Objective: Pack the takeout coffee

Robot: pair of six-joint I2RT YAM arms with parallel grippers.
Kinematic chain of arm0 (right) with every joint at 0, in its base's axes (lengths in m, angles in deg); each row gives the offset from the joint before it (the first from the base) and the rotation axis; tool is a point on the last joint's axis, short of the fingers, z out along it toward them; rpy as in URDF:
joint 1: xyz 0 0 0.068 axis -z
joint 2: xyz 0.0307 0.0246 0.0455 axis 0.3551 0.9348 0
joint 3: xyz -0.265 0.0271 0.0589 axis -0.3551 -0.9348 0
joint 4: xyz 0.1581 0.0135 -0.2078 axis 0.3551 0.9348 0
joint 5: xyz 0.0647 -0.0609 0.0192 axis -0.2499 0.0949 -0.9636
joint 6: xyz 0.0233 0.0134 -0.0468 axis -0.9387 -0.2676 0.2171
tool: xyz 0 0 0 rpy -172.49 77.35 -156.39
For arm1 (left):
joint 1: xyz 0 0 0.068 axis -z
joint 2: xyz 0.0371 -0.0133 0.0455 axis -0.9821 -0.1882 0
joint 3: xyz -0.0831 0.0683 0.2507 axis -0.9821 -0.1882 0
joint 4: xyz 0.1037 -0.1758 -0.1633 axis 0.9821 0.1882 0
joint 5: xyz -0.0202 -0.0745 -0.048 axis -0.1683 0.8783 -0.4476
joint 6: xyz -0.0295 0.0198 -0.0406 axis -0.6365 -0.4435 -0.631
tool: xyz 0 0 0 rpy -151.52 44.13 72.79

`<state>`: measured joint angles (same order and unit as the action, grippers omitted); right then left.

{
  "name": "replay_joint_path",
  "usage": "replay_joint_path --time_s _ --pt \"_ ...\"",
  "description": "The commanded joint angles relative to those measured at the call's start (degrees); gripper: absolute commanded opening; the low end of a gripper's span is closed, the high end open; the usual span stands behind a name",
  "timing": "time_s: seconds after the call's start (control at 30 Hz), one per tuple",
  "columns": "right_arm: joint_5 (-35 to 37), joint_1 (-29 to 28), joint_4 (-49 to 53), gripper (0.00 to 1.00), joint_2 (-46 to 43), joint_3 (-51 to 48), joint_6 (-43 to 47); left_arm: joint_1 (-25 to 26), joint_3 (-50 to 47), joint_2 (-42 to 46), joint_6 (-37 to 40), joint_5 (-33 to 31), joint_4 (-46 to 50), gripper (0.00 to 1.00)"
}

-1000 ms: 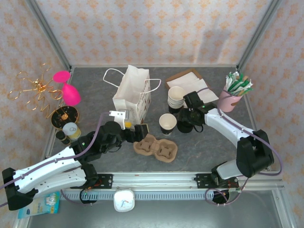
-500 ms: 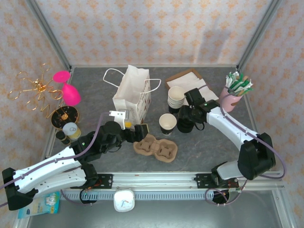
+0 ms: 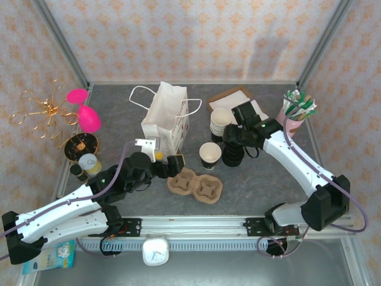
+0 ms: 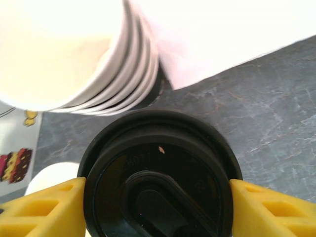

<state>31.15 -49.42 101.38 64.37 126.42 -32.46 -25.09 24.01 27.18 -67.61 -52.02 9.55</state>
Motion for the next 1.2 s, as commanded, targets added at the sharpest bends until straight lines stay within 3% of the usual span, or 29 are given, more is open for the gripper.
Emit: replay_joint_path --time_s 0.0,0.47,1.17 --pt "-0.06 -3.21 3.76 0.66 1.11 3.58 0.1 0.32 2.03 1.3 0.11 -2.47 2.79 0.99" --pt "2.63 -14.45 6.12 0.65 7.93 8.32 -3.09 0.26 1.21 3.33 -0.72 -3.69 5.66 0.99" --pt "4.89 -16.55 6.93 0.65 14.07 10.34 -2.25 0.28 -0.85 4.48 -1.58 -4.37 5.52 0.99"
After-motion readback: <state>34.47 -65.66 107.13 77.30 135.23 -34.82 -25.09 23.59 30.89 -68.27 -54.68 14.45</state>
